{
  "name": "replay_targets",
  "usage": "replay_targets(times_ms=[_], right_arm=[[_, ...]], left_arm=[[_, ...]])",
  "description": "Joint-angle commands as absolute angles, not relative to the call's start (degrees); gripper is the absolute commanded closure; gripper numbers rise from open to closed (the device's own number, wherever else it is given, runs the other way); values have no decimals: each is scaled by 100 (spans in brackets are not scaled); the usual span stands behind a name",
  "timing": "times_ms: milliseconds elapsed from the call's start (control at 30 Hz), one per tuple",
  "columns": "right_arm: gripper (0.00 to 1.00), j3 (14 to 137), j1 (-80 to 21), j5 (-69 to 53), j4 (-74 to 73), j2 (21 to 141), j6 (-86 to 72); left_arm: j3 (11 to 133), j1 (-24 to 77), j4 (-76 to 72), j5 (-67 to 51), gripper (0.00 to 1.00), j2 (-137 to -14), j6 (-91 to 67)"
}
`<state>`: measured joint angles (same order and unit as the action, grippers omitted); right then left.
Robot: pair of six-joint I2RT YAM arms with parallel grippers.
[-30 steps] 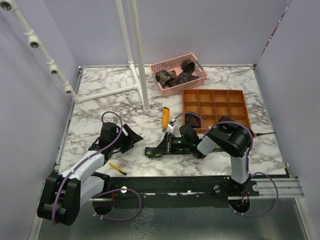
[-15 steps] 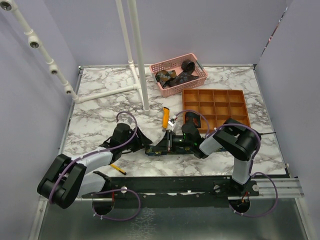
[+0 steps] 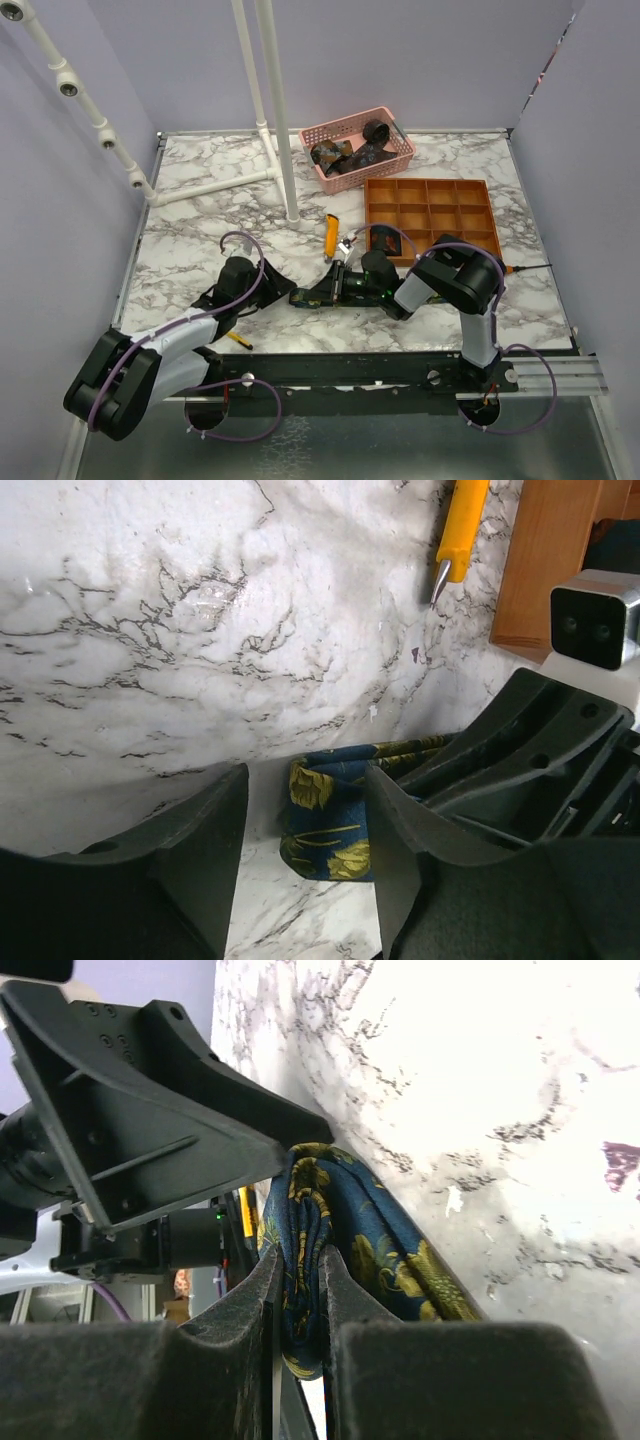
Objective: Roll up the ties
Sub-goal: Roll the tie at the center of the board.
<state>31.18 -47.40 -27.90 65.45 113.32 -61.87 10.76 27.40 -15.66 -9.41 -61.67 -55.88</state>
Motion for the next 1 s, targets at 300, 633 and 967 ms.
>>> replay_targets(times_ms=[300, 633, 967], right_arm=[[64, 2864, -4719, -2339, 5982, 11111, -6042], [40, 3321, -4720, -1722, 2885, 9611, -5437], [32, 3730, -4777, -1860, 1078, 9219, -5734]], left_arm=[[1081, 2751, -289, -158, 38, -5249, -5422], [1141, 2751, -23, -92, 37, -5100, -5394], [1389, 2751, -9, -78, 36, -5203, -5272]])
